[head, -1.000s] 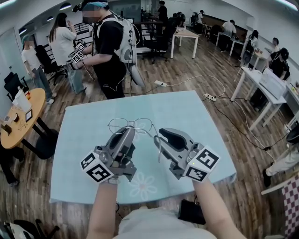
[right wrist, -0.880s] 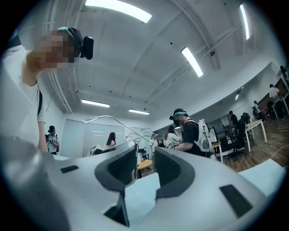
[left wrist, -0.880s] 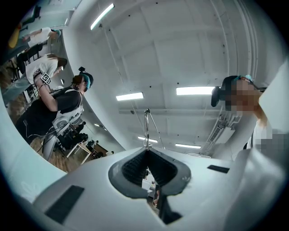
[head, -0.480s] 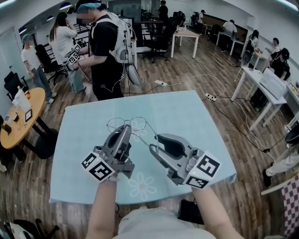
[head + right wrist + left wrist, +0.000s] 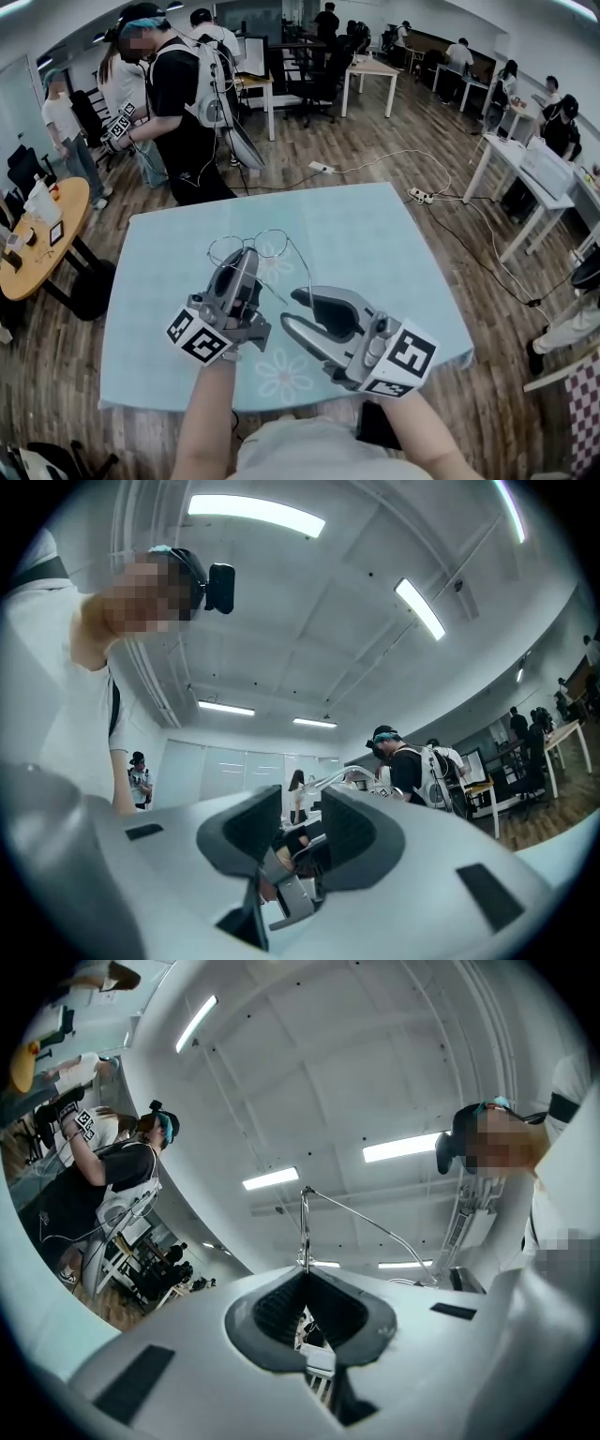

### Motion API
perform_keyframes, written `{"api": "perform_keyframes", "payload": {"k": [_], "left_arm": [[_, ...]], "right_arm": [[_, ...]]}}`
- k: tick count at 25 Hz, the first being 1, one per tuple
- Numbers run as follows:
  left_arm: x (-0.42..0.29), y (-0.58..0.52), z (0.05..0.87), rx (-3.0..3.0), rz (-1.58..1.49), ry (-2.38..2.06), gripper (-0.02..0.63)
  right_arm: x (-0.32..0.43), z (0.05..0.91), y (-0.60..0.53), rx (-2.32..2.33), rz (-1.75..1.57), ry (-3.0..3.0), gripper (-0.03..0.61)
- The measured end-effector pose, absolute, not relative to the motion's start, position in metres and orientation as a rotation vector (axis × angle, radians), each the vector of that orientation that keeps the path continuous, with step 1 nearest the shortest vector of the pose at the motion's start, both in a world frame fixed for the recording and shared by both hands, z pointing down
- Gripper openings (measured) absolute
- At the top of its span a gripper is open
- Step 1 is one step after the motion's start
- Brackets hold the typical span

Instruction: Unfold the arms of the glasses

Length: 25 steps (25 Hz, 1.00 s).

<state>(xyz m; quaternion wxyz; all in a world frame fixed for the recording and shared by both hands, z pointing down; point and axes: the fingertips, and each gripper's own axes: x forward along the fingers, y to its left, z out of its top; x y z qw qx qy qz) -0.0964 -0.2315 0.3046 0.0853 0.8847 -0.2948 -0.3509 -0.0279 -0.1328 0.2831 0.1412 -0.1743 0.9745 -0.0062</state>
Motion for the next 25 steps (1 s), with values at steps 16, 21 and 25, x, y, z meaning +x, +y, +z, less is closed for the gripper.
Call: {"api": "perform_keyframes", "payload": {"k": [16,21,25], "left_arm": [[-0.101,-0.23,0.301,2.654,-1.086,-0.954,0.009],[-0.096,-0.229,0.295,2.663,-1.109,-0.954,0.008],[-0.099,-0.223,0.291,2.674,-1.138,-0.931,0.009]], "right_arm": [[-0.055,0.283,-0.1,-0.373,-0.004,2.821,0.129],[-0.059,0.282,-0.093,-0.342,0.025,2.851,0.129],[-0.052,0.291,-0.111,-0.52,0.047,2.869,0.129]]}}
